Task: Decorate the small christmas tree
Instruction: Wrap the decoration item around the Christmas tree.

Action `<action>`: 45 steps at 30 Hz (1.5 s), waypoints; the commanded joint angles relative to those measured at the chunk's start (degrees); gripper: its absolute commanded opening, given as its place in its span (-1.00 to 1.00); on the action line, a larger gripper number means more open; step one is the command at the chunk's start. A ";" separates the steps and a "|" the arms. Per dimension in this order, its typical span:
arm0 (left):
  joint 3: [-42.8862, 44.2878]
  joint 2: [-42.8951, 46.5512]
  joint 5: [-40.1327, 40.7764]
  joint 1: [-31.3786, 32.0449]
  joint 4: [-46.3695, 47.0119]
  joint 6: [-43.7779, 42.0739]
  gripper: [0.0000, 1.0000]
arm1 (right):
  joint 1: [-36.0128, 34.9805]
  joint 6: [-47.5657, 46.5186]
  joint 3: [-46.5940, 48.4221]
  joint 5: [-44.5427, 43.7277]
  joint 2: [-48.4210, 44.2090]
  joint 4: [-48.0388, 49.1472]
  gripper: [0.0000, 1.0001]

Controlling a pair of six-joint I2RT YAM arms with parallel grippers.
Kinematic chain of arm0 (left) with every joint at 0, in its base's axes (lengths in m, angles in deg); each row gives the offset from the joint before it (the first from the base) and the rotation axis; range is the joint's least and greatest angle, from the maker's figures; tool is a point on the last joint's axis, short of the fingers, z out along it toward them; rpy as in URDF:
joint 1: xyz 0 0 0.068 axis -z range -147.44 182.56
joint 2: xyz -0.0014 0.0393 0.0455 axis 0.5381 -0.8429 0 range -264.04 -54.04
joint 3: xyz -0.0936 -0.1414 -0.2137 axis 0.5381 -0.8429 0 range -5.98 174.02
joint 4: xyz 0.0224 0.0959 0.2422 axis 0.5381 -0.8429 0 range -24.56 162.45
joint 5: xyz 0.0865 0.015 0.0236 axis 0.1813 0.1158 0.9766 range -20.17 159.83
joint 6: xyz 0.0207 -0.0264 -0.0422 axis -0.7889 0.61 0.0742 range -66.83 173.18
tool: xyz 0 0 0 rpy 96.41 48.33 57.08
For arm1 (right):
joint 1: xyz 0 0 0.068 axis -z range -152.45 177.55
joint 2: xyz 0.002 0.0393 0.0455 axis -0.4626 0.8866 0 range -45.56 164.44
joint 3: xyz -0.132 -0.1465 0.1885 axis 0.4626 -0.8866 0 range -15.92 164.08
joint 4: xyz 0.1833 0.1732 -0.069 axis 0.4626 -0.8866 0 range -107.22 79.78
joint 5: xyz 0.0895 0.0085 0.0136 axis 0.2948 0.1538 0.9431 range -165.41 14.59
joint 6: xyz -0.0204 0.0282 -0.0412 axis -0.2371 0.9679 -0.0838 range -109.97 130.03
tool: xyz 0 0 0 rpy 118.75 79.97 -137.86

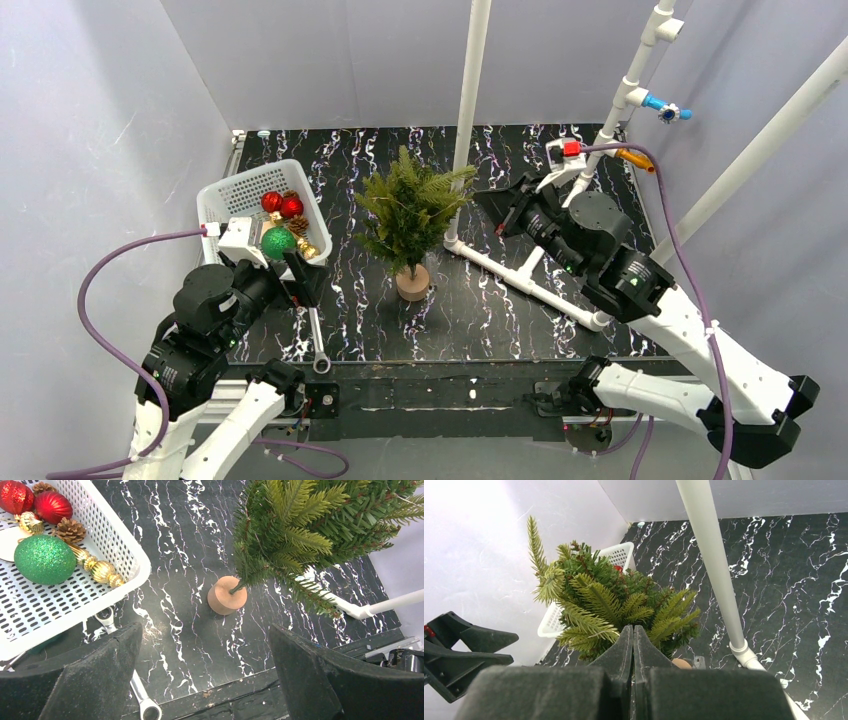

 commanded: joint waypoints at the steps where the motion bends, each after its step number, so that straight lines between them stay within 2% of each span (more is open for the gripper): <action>1: 1.07 -0.35 -0.34 0.14 1.92 0.13 0.99 | 0.23 0.65 -1.06 -2.05 -2.37 2.23 -0.97; 13: 0.80 0.19 0.15 0.14 1.05 0.02 0.99 | 0.23 1.59 -2.60 -1.68 -1.37 3.32 -0.97; 20: 0.99 0.12 0.01 0.14 1.18 0.15 0.99 | 0.42 -0.28 0.13 -1.84 0.84 3.80 -0.97; 36: 2.27 0.19 0.31 0.14 0.35 -0.64 0.99 | 5.30 -0.71 6.12 4.94 7.04 4.58 -0.97; 45: 2.46 0.50 0.67 0.14 -0.17 -1.20 0.99 | 6.68 -1.03 6.02 7.50 10.73 4.39 -0.97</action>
